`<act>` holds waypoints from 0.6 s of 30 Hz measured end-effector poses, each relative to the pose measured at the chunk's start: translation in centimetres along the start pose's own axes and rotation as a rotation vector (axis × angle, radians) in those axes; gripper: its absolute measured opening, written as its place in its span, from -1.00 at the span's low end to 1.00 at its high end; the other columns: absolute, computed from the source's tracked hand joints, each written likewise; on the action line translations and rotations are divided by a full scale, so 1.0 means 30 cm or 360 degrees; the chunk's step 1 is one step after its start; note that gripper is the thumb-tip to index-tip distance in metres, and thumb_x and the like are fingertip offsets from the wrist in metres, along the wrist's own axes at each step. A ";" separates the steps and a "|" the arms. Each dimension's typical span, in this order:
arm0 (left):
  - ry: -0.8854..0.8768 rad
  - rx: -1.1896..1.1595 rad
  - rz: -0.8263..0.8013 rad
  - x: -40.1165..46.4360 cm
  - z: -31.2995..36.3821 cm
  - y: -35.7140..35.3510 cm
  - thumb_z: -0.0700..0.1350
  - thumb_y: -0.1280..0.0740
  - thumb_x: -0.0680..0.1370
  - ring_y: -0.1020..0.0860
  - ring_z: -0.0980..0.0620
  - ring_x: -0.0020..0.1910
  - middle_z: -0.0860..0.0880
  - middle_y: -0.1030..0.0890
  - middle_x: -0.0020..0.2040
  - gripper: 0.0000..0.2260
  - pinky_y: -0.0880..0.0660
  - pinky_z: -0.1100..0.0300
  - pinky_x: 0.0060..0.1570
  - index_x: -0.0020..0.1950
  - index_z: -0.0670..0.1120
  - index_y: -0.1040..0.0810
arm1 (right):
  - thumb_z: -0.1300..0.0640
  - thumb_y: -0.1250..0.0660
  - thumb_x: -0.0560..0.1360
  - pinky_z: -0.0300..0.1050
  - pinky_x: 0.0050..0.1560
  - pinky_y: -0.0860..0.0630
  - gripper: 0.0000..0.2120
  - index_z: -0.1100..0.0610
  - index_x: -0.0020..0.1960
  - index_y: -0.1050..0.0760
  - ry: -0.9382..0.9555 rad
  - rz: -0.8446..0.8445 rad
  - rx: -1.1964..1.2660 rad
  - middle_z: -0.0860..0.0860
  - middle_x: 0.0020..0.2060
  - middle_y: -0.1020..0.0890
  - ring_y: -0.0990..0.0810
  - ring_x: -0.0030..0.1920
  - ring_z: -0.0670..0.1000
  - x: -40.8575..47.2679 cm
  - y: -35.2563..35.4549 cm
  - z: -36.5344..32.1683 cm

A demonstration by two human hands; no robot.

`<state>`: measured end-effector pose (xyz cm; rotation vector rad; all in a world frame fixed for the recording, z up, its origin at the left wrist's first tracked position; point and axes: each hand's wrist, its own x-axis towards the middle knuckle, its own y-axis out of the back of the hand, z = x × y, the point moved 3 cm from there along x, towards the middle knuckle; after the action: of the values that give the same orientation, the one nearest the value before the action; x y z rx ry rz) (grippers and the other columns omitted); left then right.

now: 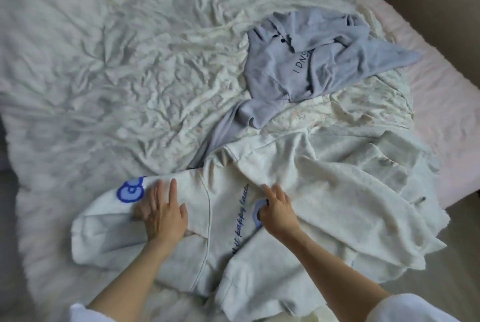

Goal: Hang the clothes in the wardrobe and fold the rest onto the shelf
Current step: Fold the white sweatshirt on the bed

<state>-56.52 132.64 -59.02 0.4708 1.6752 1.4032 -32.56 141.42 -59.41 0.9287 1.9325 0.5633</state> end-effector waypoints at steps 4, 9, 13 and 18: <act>0.0641 -0.0356 0.0180 -0.045 -0.280 0.017 -0.11 -0.39 0.46 -0.02 -0.20 0.49 -0.20 -0.04 0.53 -0.32 0.04 -0.31 0.37 0.51 -0.12 -0.15 | 0.22 -0.09 0.55 -0.05 0.44 -0.10 -0.46 0.07 0.51 -0.08 0.0064 -0.0223 -0.0042 0.10 0.51 -0.06 -0.04 0.49 0.13 0.003 -0.122 -0.136; 0.0943 -0.0512 0.0244 -0.054 -0.494 0.023 -0.05 -0.46 0.41 -0.04 -0.24 0.48 -0.23 -0.08 0.52 -0.17 0.04 -0.32 0.36 0.53 -0.06 -0.05 | 0.22 -0.09 0.55 -0.09 0.41 -0.16 -0.51 0.12 0.48 -0.16 0.0104 -0.0303 -0.0111 0.02 0.48 -0.15 -0.13 0.45 0.09 -0.009 -0.213 -0.221; 0.0989 -0.0602 0.0206 -0.010 -0.600 0.042 -0.11 -0.38 0.49 -0.47 -0.35 0.15 -0.33 -0.52 0.18 -0.60 -0.40 -0.14 0.10 0.28 -0.19 -0.42 | 0.21 -0.11 0.56 -0.12 0.33 -0.25 -0.57 0.13 0.42 -0.27 0.0131 -0.0273 -0.0018 0.05 0.39 -0.33 -0.29 0.39 0.07 -0.015 -0.246 -0.299; 0.0099 -0.0449 0.0777 -0.085 -0.445 0.125 -0.36 -0.46 0.34 -0.53 -0.28 -0.42 -0.27 -0.53 -0.26 -0.85 -0.42 0.03 -0.52 -0.20 -0.27 -0.52 | 0.09 -0.18 0.59 -0.10 -0.02 -0.49 -0.75 0.13 0.22 -0.46 -0.0135 -0.0677 0.0972 0.08 0.01 -0.62 -0.58 0.01 0.04 -0.021 -0.288 -0.496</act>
<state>-66.76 123.89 -54.87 0.7091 1.4301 1.9921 -48.55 135.29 -57.61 0.8400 2.1760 -0.3293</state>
